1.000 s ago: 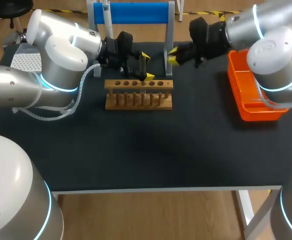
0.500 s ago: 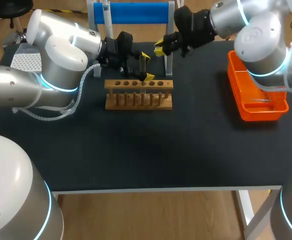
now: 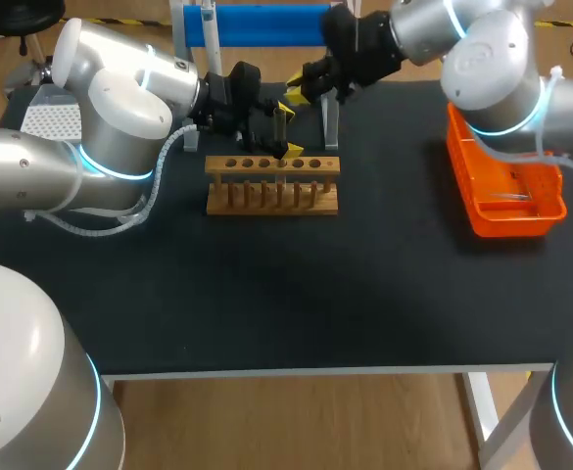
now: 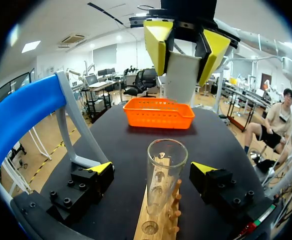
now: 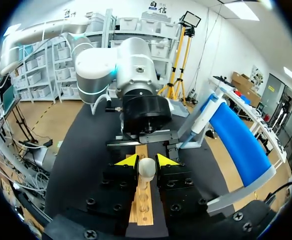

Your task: Invert the test tube, pick up the pipette, mount the tip to pipette, aspirate from beaker and dispense into the tube, eject the tip, return the pipette, and cap with the stopper.

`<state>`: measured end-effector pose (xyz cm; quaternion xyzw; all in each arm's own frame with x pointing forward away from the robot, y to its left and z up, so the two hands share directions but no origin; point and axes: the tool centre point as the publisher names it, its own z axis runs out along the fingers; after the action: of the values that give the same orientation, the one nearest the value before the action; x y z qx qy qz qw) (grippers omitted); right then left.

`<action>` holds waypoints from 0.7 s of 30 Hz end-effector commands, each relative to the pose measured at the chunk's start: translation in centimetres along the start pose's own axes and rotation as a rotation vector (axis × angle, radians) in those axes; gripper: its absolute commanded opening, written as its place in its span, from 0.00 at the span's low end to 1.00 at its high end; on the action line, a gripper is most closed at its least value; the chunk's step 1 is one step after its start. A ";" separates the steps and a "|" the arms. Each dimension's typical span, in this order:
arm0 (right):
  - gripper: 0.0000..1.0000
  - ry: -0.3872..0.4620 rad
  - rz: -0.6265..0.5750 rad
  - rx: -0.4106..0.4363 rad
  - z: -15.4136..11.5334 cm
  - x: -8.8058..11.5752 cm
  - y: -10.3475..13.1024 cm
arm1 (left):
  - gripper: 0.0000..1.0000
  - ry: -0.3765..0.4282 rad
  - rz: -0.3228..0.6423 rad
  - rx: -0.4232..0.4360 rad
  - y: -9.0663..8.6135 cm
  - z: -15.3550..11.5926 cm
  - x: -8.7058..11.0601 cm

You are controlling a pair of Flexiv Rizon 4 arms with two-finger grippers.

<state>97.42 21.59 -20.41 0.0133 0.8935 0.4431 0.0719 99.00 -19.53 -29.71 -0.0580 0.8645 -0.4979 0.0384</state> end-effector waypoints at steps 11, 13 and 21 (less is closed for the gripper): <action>0.00 0.027 0.011 0.006 1.7 -0.7 0.7 | 1.00 0.003 -0.001 -0.002 0.0 0.0 -0.1; 0.00 0.029 0.013 0.007 1.8 -0.7 0.6 | 1.00 0.003 -0.001 -0.002 0.0 0.0 -0.1; 0.00 0.037 0.020 0.010 2.3 -0.6 0.3 | 1.00 0.003 -0.001 -0.002 0.0 0.0 -0.1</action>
<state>98.16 23.43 -21.39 0.0149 0.8959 0.4409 0.0527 99.00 -19.53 -29.71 -0.0580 0.8645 -0.4979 0.0384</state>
